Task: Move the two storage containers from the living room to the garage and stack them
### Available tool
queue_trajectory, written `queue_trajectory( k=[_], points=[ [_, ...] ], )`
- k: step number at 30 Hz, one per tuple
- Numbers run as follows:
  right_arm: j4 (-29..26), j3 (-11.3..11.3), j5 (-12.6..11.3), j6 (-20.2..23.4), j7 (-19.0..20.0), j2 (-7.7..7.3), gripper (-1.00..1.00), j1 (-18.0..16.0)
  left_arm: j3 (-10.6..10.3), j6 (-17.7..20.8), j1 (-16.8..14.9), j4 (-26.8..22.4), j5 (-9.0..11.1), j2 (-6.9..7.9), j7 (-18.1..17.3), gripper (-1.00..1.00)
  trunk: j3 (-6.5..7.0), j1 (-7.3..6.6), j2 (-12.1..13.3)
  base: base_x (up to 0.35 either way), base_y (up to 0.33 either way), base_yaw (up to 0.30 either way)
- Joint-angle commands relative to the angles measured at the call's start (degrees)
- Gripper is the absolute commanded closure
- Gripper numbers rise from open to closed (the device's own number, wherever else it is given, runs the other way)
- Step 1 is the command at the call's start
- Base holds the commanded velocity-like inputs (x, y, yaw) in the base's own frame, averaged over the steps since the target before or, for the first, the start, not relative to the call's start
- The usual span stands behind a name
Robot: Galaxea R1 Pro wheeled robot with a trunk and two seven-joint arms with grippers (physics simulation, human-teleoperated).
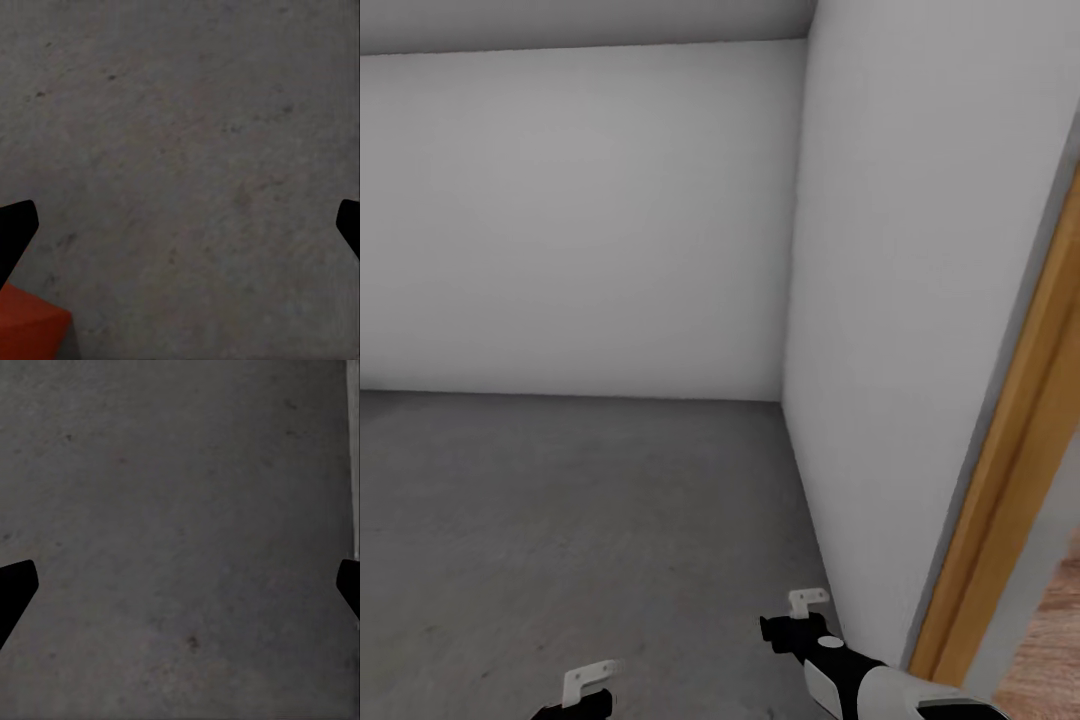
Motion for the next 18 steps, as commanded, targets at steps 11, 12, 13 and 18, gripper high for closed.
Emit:
queue_trajectory(
  k=[11, 12, 13, 18],
  points=[
    [0.24, -0.06, 0.34, -0.39, 0.03, -0.05, -1.00, -0.10, -0.16, -0.33, -0.02, 0.02, 0.61, 0.07, 0.14, -1.00, 0.61, -0.01, -0.03, 0.000, 0.000, -0.251],
    [0.24, -0.06, 0.34, -0.41, 0.04, -0.06, -1.00, -0.10, -0.16, -0.33, -0.02, 0.02, 0.61, 0.07, 0.14, -1.00, 0.67, -0.01, -0.03, 0.000, 0.000, -0.249],
    [0.24, -0.06, 0.34, -0.44, 0.05, -0.07, -1.00, -0.10, -0.16, -0.33, -0.02, 0.02, 0.61, 0.07, 0.14, -1.00, 0.73, -0.01, -0.03, 0.000, 0.000, -0.248],
    [0.24, -0.06, 0.34, -0.48, 0.07, -0.08, -1.00, -0.10, -0.16, -0.33, -0.02, 0.02, 0.61, 0.08, 0.14, -1.00, 1.05, -0.01, -0.03, 0.001, 0.000, -0.245]
  ],
)
